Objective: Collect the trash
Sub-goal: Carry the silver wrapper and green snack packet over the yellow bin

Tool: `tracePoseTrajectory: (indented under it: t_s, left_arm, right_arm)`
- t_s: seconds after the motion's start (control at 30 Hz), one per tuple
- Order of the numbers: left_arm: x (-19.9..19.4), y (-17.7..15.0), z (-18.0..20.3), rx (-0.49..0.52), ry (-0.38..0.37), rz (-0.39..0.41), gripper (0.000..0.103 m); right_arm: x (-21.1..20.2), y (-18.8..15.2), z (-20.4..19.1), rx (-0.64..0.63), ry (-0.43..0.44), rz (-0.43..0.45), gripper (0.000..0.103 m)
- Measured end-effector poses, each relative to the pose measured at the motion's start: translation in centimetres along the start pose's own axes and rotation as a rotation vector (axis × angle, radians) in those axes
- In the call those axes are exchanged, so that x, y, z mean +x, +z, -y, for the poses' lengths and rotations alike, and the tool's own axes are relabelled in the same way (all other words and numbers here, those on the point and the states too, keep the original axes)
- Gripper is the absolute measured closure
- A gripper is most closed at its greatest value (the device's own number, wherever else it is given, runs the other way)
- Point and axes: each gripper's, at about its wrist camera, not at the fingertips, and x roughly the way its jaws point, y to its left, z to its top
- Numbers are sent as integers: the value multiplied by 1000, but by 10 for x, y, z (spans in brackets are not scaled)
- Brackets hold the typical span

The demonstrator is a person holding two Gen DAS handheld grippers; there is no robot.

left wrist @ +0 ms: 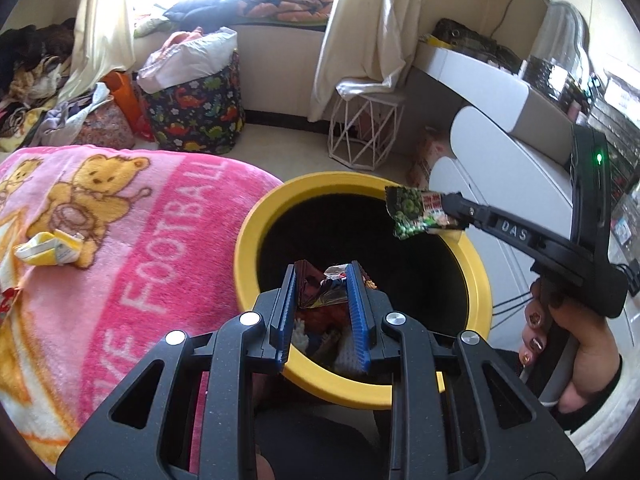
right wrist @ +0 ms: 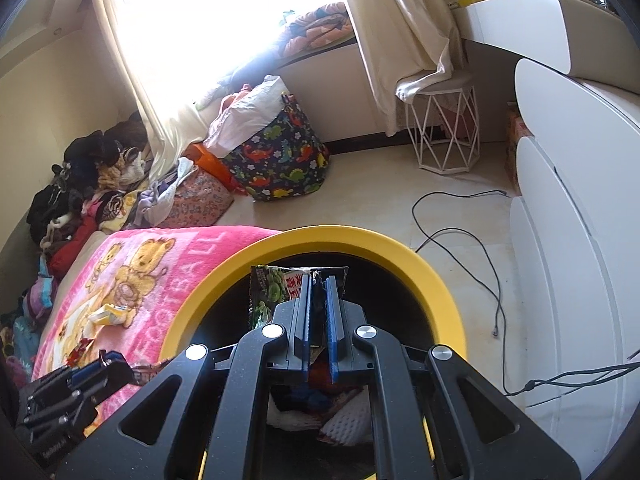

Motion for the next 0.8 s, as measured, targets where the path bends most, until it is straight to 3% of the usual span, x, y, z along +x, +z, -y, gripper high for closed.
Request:
tracePoseTrajectory:
  t_s: [0.4,0.8]
  left_arm:
    - [26,-10,20,56,-54,-80,84]
    - [42,-7,33,91,-72,-107,84]
  right_arm:
    - [2,-1,10,6,-14,-8,95]
    - [2,-1,12,8,-13,-10,93]
